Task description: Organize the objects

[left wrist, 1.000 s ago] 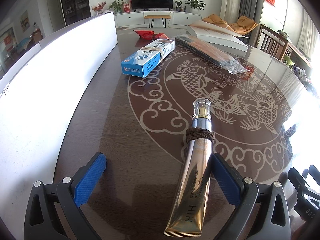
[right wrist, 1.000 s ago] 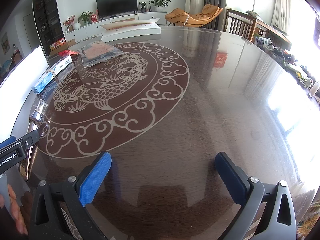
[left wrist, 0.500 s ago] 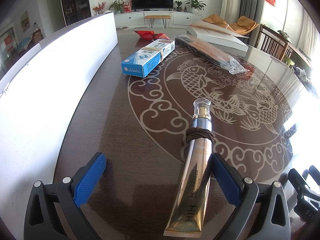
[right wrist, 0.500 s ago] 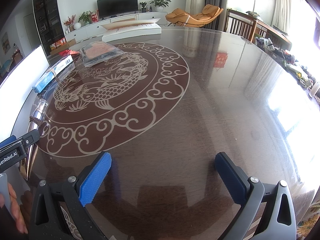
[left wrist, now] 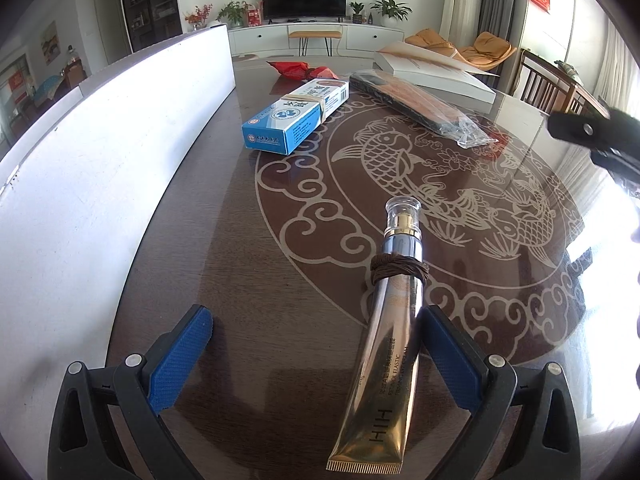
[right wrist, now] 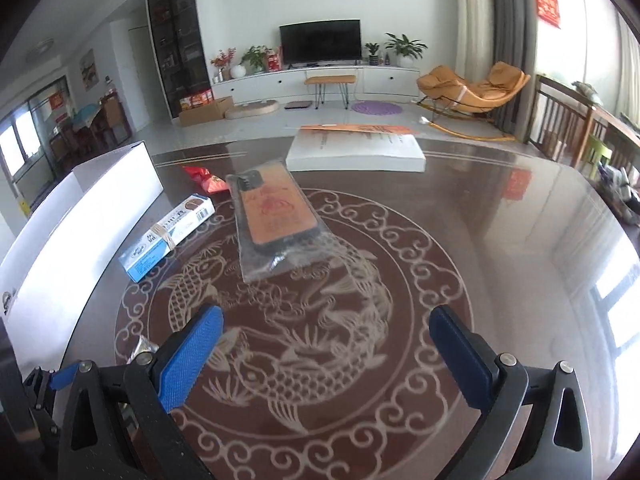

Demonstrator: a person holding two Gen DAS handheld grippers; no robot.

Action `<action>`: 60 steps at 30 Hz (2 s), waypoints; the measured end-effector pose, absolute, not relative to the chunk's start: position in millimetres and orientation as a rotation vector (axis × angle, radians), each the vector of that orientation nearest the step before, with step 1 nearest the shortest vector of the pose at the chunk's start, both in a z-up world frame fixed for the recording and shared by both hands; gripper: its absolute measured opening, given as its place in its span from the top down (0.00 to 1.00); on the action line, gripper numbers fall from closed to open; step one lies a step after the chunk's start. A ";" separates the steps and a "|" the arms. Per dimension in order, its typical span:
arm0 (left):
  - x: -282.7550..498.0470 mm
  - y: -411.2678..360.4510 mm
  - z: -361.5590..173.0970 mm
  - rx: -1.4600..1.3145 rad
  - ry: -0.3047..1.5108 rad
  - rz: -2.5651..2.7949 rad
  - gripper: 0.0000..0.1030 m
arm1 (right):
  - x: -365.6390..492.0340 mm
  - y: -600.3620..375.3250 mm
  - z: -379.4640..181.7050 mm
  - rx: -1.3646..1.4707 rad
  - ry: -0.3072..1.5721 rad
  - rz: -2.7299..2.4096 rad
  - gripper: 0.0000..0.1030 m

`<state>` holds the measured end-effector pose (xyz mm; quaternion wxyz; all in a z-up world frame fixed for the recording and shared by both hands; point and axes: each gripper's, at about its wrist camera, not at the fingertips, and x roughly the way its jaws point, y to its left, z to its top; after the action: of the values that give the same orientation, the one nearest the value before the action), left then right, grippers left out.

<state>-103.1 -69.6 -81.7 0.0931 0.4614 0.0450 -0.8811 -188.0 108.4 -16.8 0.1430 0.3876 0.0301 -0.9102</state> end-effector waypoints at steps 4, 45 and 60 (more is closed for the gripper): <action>-102.4 -69.5 -81.7 1.369 0.134 -2.615 0.00 | -259.1 66.3 -26.5 1.194 0.250 -2.488 0.00; -103.9 -70.5 -81.5 1.367 0.133 -2.613 0.00 | -48.8 158.4 -86.2 1.434 0.019 -2.792 0.00; -102.7 -70.4 -81.7 1.366 0.133 -2.613 0.00 | -48.6 158.5 -86.9 1.433 0.019 -2.791 0.00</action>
<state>-102.7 -70.4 -81.7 0.0948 0.4609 0.0449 -0.8813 -48.6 158.5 -86.9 0.0019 0.4567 0.0061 -0.8896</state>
